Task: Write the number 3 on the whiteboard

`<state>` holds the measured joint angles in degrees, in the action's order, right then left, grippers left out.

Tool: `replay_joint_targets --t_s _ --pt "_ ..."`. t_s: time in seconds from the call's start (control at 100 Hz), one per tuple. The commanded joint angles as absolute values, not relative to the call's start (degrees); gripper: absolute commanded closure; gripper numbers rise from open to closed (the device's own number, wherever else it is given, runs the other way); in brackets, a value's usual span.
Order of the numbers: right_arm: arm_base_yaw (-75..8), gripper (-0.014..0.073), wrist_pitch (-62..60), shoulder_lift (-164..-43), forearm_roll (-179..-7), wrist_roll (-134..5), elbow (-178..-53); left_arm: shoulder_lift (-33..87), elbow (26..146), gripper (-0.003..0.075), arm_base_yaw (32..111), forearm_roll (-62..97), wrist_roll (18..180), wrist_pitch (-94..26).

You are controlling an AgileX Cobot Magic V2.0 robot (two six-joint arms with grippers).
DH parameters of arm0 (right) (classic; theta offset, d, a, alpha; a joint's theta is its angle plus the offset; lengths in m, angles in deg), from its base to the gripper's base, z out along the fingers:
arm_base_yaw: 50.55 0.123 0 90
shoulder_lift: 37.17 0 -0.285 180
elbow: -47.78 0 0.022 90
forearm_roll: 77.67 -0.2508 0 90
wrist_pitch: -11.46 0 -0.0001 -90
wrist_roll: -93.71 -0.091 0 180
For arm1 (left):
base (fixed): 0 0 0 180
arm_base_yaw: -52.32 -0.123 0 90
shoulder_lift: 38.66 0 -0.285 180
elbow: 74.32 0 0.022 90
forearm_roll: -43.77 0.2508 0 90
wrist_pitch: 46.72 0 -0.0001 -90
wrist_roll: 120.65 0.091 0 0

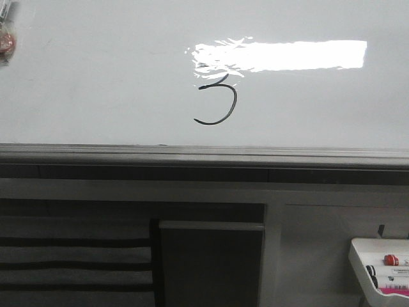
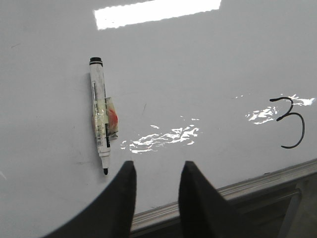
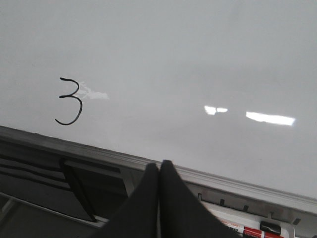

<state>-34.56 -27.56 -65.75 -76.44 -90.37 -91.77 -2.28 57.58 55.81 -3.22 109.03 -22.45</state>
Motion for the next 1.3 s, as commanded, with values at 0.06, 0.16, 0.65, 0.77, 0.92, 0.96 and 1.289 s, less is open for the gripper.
replay_joint_targets --t_s 0.06,0.16,0.65,0.77,0.92,0.96,1.289 --pt "-34.85 0.0673 -23.55 -66.11 -75.55 -90.32 -92.15 -2.18 58.96 0.072 55.64 -5.26 108.44 -25.63" --pt "-34.85 0.0673 -23.55 -66.11 -75.55 -90.32 -92.15 -2.18 58.96 0.0739 55.64 -5.26 108.44 -25.63" --pt "-34.85 0.0673 -23.55 -66.11 -75.55 -90.32 -92.15 -28.53 41.97 0.0739 55.04 -0.16 108.95 -39.68" --pt "-34.85 0.0673 -23.55 -66.11 -75.55 -90.32 -92.15 -33.12 36.49 0.0739 55.04 0.62 105.29 -42.33" --pt "-34.85 0.0673 -23.55 -66.11 -75.55 -90.32 -92.15 -33.0 33.22 0.0739 55.04 39.7 59.35 -41.95" --pt "-34.85 0.0673 -23.55 -66.11 -75.55 -90.32 -92.15 -33.0 32.39 0.0739 55.14 45.19 52.87 -43.24" --pt "-34.85 0.0673 -23.55 -66.11 -75.55 -90.32 -92.15 -33.0 28.03 0.0739 55.14 47.83 51.94 -49.04"
